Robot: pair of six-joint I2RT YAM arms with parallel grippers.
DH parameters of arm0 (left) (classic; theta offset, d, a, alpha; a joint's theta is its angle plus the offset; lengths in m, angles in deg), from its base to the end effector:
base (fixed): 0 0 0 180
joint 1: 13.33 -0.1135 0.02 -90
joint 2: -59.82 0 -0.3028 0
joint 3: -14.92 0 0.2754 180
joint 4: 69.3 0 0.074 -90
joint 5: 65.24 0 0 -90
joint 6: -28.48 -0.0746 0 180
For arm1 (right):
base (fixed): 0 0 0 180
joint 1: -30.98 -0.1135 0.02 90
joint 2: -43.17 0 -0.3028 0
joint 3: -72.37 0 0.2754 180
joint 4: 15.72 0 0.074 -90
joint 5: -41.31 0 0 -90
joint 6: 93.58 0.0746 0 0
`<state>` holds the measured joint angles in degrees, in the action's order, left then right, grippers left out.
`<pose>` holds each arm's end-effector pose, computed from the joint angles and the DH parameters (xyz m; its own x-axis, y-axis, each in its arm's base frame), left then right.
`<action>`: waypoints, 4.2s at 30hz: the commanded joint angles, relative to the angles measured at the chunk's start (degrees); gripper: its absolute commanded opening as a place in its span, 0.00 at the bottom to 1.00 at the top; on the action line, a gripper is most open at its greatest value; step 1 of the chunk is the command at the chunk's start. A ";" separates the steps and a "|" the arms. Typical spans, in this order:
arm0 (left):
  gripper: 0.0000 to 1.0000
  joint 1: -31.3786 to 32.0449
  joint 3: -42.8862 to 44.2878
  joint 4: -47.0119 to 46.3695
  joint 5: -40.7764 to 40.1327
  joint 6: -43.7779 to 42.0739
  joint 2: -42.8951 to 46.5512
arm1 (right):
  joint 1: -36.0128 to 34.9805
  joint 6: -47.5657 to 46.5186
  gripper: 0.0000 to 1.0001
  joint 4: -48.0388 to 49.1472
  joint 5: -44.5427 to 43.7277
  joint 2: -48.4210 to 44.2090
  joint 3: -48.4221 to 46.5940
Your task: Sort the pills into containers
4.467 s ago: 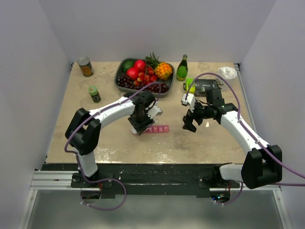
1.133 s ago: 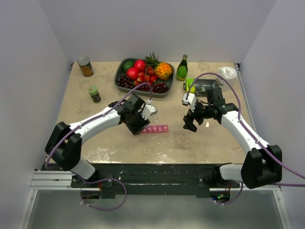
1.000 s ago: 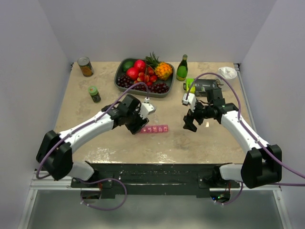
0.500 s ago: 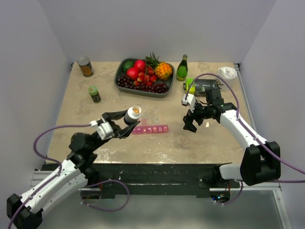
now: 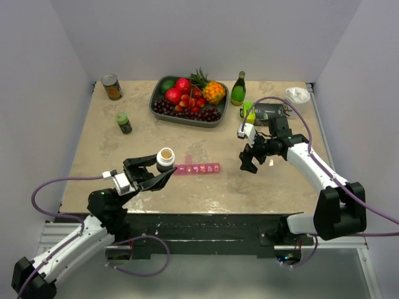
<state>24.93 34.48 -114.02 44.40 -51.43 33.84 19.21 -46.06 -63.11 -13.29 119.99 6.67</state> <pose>0.0902 -0.1031 0.3048 0.3407 -0.4788 -0.8091 0.8634 0.5000 0.0676 0.2767 0.1018 0.2403 -0.3033 -0.6255 -0.7188 -0.9049 0.4255 0.0116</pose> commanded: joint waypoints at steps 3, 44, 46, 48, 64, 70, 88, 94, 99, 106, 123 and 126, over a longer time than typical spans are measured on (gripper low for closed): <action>0.00 -0.38 10.57 35.96 -5.47 -11.84 1.20 | 0.26 -0.15 0.99 1.06 0.29 0.00 0.04; 0.00 -0.47 32.13 72.84 -13.31 -25.55 -38.44 | 0.34 -1.29 0.99 -0.44 1.08 -0.35 -0.49; 0.00 -0.47 32.74 74.51 -13.66 -26.95 -39.58 | 0.34 -1.38 0.99 -0.44 1.08 -0.35 -0.58; 0.00 -0.47 33.18 75.14 -14.01 -27.58 -41.08 | 0.34 -1.38 0.99 -0.52 1.08 -0.44 -0.58; 0.00 -0.47 39.25 81.46 -14.54 -28.81 -49.25 | 0.26 -1.47 0.99 -0.52 1.17 -0.44 -0.49; 0.00 0.06 41.00 83.83 -15.33 -28.90 -51.36 | 0.34 -1.55 0.99 -0.61 1.25 -0.44 -0.58; 0.00 2.08 48.12 91.48 -18.58 -27.84 -58.74 | 0.34 -1.47 0.99 -0.79 1.25 -0.61 -0.58; 0.00 2.52 50.14 93.68 -19.46 -27.49 -60.59 | 0.34 -1.64 0.99 -0.70 1.17 -0.62 -0.58; 0.00 2.87 51.11 94.73 -19.46 -27.14 -61.65 | 0.43 -1.64 0.99 -0.70 1.25 -0.62 -0.58; 0.00 3.31 52.87 96.32 -21.13 -27.05 -63.32 | 0.35 -1.64 0.99 -0.79 1.25 -0.61 -0.49; 0.00 3.49 54.28 96.77 -22.19 -26.96 -64.03 | 0.35 -1.64 0.99 -0.79 1.34 -0.62 -0.49; 0.00 3.40 53.40 94.66 -21.84 -27.05 -62.36 | 0.43 -1.64 0.99 -0.79 1.34 -0.61 -0.49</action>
<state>28.12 87.53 -16.95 23.00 -79.06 -31.14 19.39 -46.76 -63.68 -13.18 120.06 6.67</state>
